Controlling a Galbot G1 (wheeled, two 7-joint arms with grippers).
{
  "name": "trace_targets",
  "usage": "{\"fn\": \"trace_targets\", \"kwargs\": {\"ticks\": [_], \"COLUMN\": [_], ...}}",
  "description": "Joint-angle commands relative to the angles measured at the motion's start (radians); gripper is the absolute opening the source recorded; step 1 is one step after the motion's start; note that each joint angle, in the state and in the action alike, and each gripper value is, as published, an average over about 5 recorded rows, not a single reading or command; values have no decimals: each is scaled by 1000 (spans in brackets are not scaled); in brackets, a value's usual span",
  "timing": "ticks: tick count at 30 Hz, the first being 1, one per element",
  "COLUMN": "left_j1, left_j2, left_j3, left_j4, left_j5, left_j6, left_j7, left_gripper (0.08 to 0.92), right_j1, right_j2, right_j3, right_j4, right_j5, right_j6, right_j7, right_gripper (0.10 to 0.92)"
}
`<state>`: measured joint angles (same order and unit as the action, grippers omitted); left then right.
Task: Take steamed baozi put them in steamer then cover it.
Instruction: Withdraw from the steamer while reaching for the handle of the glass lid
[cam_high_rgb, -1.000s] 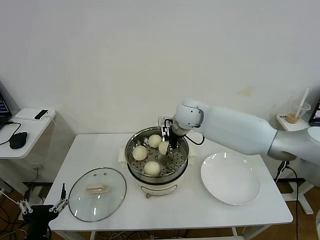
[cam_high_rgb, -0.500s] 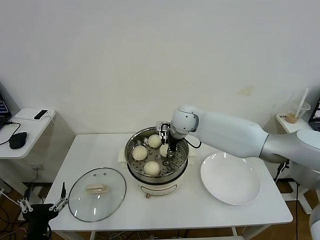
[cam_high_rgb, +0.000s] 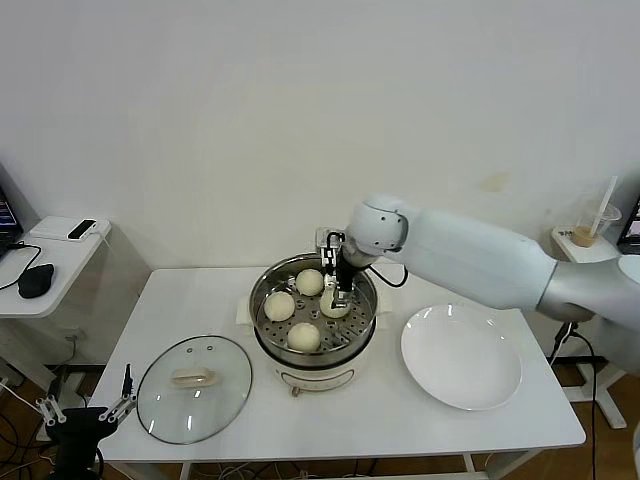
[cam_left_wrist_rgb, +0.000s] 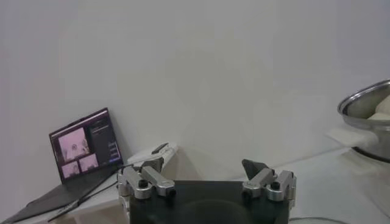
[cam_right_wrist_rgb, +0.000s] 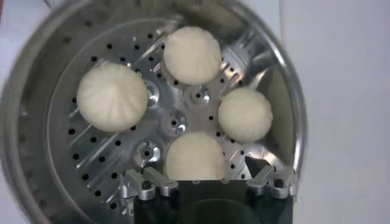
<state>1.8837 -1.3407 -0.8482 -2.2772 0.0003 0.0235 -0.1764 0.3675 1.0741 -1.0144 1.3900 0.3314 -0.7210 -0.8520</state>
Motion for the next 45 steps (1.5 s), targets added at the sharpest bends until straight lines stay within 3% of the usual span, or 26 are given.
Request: {"fn": "trace_targets", "kwargs": {"ticks": [1, 8, 12, 20, 27, 37, 45], "left_j1": [-3, -15, -19, -47, -56, -85, -117], "left_j2": [0, 1, 0, -11, -9, -14, 25], "left_j3": [1, 4, 9, 52, 71, 35, 83], "left_j4": [3, 18, 31, 49, 125, 336, 416], "left_j5": [0, 0, -1, -18, 219, 989, 1281], "left_j6": [-1, -4, -18, -51, -70, -161, -168], "left_j7": [-2, -5, -7, -36, -44, -117, -122], "left_gripper": [823, 823, 823, 823, 823, 823, 823], "right_j1": [-61, -420, -669, -1169, -1535, -1865, -1904], "right_j2": [-132, -217, -238, -191, -26, 160, 229], "right_j3": [142, 410, 629, 1093, 1530, 1816, 1871], "right_j4": [134, 264, 318, 412, 459, 567, 588], "right_j5": [139, 148, 35, -132, -173, -181, -214], "right_j6": [18, 217, 346, 637, 867, 889, 870], "right_j7": [245, 708, 827, 846, 735, 698, 735], "right_gripper": [823, 823, 823, 823, 823, 823, 823]}}
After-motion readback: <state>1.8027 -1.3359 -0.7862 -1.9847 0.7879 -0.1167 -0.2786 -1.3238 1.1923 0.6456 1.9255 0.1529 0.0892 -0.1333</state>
